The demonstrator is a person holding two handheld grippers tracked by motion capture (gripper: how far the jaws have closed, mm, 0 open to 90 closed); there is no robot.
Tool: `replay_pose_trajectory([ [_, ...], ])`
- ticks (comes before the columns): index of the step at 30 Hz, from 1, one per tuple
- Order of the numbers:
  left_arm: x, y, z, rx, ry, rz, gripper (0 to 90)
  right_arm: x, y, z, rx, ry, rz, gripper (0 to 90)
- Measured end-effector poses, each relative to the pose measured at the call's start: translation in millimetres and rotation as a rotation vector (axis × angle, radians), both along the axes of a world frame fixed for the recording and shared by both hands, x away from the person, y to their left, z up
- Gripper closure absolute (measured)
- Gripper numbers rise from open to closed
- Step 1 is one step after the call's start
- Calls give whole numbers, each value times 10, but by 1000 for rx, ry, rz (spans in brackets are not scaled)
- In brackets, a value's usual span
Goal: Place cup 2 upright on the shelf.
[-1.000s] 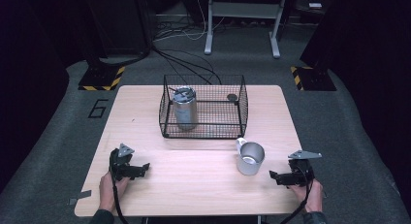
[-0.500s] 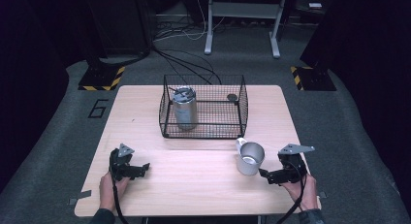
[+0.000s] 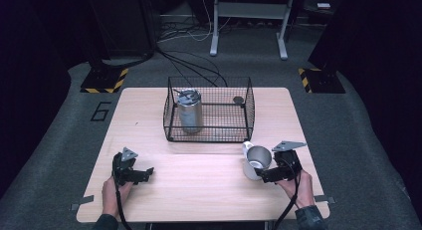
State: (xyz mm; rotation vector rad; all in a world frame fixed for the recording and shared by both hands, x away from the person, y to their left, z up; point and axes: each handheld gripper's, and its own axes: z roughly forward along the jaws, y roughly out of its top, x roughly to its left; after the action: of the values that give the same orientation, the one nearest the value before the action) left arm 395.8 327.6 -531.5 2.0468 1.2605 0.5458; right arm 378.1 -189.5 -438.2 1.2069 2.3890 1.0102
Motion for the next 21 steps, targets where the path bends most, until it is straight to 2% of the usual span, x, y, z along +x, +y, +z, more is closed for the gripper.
replay_pose_trajectory([
  [4,0,0,0,0,1,-1,0,44,64,-8,-22,-1,6,0],
  [18,0,1,0,1,1,-2,0,166,214,-57,-40,4,0,0],
  [21,2,1,0,1,-2,-2,0,185,243,-68,-61,11,-2,0],
])
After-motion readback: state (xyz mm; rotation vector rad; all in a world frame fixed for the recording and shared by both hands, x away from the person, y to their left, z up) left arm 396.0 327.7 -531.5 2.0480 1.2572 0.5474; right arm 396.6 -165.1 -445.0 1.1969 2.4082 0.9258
